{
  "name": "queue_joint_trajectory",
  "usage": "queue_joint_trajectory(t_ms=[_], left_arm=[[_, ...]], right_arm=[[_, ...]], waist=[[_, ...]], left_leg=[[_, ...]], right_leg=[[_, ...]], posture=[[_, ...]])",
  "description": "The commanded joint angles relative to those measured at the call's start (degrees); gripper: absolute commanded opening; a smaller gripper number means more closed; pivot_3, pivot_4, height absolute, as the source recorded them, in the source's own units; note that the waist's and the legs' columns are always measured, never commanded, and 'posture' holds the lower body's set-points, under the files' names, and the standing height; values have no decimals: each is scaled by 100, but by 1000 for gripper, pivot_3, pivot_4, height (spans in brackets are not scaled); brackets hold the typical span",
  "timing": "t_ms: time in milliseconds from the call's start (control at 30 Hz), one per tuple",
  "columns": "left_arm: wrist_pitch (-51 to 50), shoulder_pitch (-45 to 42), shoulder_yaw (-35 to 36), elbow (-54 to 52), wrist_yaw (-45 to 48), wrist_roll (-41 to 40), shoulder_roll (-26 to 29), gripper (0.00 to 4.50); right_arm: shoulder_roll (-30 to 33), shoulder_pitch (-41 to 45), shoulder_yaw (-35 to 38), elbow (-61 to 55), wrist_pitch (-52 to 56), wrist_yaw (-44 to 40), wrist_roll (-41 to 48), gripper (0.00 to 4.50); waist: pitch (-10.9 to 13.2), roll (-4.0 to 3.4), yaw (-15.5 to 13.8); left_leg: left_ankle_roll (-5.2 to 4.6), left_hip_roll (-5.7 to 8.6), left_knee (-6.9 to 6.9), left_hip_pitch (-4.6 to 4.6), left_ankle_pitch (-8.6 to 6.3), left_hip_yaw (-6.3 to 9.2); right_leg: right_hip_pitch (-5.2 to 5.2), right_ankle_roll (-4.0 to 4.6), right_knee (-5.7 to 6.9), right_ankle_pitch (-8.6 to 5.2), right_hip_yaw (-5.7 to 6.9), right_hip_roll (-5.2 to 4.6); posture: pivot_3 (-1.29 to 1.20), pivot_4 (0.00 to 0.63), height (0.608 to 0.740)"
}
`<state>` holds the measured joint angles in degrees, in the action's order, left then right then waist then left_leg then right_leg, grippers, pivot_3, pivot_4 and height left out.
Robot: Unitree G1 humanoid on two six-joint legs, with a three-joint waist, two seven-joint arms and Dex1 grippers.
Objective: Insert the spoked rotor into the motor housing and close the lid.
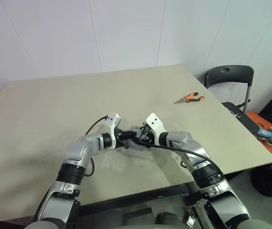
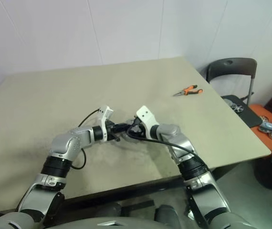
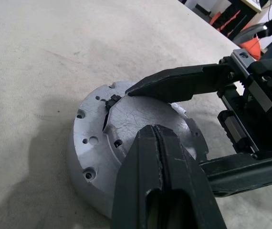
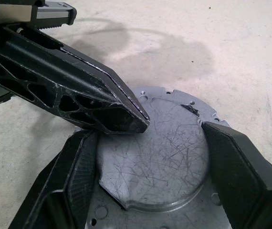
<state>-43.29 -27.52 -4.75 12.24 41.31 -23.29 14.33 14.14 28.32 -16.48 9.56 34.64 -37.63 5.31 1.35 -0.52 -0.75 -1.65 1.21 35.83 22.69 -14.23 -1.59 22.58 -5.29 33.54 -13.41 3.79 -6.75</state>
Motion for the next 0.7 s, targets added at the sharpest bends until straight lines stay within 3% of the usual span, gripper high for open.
queue_joint_trajectory(t_ms=[33, 67, 200, 467, 700], left_arm=[[-94, 73, -190, 143, 8, 177, 82, 32], [-87, 74, -191, 151, 9, 181, 84, 32], [-79, 94, -206, 146, 1, 189, 60, 0], [-100, 93, -199, 151, 10, 166, 27, 0], [-113, 96, -210, 151, 16, 165, 23, 0]], right_arm=[[175, -301, -92, 366, 391, -91, -56, 3039], [188, -328, -88, 301, 327, -159, -16, 3039], [163, -383, -35, -58, 800, -406, 317, 4354], [448, -397, 239, -891, 1297, -948, 994, 4354], [851, 111, 935, -686, 921, -936, 1125, 4354]], waist=[[0, 0, -1], [0, 0, -4], [-1, 5, -6], [-1, 8, -12], [10, 6, -18]], left_leg=[[0, 0, 0, 0, 0, 0], [0, 0, -1, 0, 0, 0], [0, 1, -13, 2, 0, 0], [2, 3, -28, 24, -16, -1], [2, 3, -13, 64, -17, -1]], right_leg=[[0, 0, 0, 0, 0, 0], [0, 0, -1, 0, 0, 0], [0, 1, -21, 1, 2, -1], [28, 12, -32, 7, 3, -2], [68, 15, -24, 9, 3, -1]], posture=[[0, 0, 740], [0, 0, 740], [0, 0, 740], [0, 0, 740], [0, 0, 740]])
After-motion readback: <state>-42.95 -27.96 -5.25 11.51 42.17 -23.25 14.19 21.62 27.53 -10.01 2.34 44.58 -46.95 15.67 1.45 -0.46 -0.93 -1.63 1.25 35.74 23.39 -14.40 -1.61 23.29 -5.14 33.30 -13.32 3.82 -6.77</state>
